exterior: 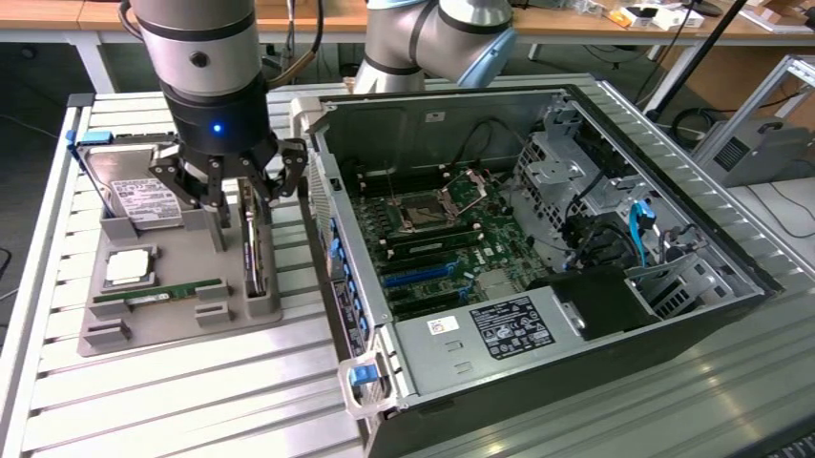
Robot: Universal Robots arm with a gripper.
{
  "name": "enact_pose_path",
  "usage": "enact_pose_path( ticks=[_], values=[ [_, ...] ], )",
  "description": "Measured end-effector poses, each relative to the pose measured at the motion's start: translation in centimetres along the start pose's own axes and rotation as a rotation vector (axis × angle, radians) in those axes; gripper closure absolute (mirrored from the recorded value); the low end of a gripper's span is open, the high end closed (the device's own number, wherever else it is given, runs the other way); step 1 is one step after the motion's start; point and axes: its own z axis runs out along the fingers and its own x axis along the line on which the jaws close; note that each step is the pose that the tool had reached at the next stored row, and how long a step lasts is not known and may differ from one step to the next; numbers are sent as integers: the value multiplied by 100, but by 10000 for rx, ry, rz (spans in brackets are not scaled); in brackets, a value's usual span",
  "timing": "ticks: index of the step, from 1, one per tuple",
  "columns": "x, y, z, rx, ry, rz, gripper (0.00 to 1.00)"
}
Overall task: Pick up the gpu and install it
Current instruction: 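Pick up the gpu and move the gpu toward the slot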
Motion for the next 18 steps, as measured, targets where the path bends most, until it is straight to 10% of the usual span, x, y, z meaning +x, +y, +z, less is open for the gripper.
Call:
enact_pose_path(
  ticks=[18],
  values=[
    [1,-1,47,0,-1,0,52]
  ],
)
